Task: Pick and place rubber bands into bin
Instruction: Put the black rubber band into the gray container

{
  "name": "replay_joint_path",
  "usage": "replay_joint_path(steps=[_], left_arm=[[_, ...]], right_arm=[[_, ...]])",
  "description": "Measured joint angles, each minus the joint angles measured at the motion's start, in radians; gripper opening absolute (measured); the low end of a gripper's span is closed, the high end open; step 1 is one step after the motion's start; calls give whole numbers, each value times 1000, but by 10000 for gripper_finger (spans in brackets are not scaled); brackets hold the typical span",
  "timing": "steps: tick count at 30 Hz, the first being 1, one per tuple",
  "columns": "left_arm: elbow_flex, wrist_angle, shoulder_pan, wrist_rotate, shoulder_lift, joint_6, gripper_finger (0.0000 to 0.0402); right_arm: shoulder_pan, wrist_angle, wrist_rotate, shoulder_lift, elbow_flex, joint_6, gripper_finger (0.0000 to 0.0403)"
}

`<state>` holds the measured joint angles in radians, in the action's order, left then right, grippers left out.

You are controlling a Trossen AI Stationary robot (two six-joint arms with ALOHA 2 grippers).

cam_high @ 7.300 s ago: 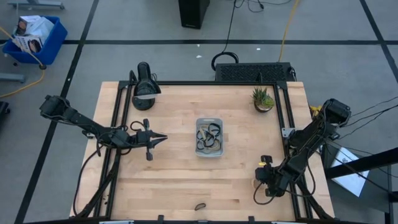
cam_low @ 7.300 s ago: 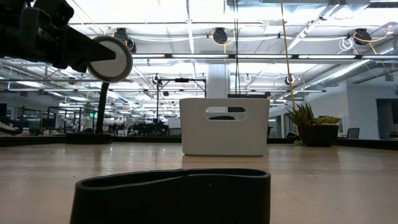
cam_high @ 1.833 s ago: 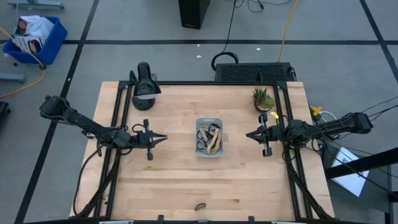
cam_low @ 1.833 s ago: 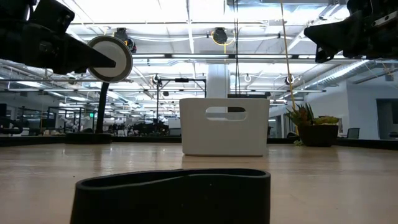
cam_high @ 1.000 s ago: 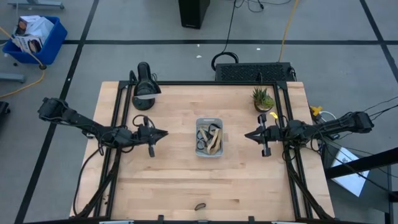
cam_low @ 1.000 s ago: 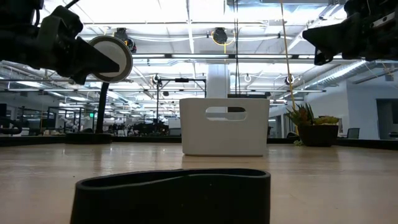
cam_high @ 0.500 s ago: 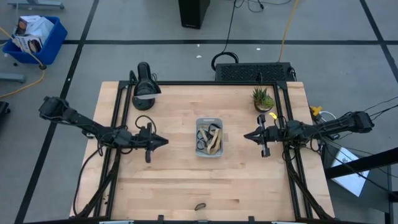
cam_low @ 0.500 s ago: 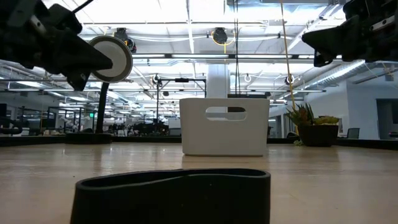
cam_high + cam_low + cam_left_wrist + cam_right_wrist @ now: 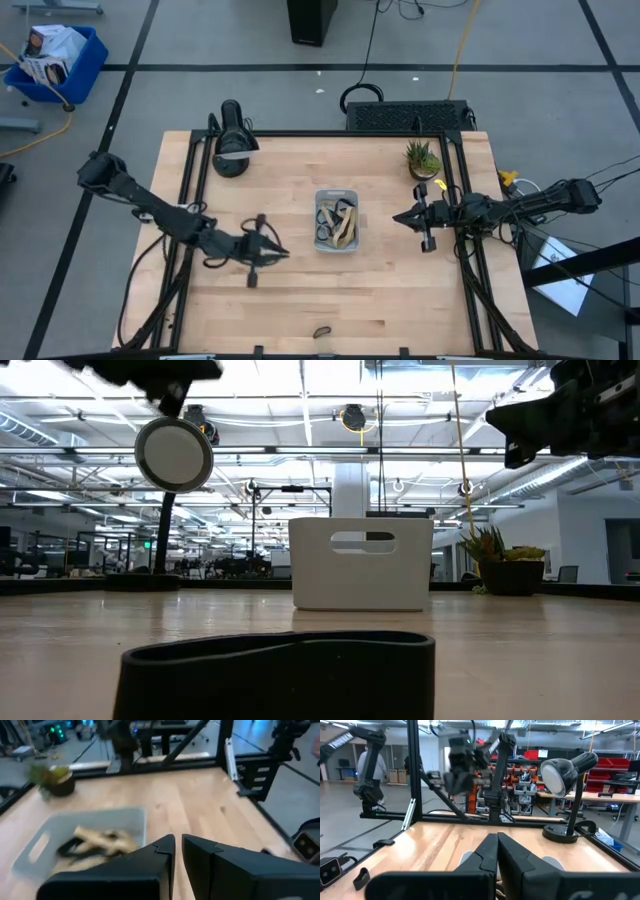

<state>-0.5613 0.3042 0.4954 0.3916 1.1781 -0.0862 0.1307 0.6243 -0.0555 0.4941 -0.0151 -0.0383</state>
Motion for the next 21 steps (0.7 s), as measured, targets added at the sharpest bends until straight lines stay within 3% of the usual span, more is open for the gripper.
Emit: replay_joint_path(steps=[10,16,21], left_arm=[[-221,-16,11,-14,287,-21,53],[-313,-17,10,-89,450,-71,131],[-352,-20,10,-302,565,-185,200]], right_arm=[[0,-11,0,2,0,21,4],[0,-16,0,2,0,13,4],[0,-16,0,2,0,6,4]])
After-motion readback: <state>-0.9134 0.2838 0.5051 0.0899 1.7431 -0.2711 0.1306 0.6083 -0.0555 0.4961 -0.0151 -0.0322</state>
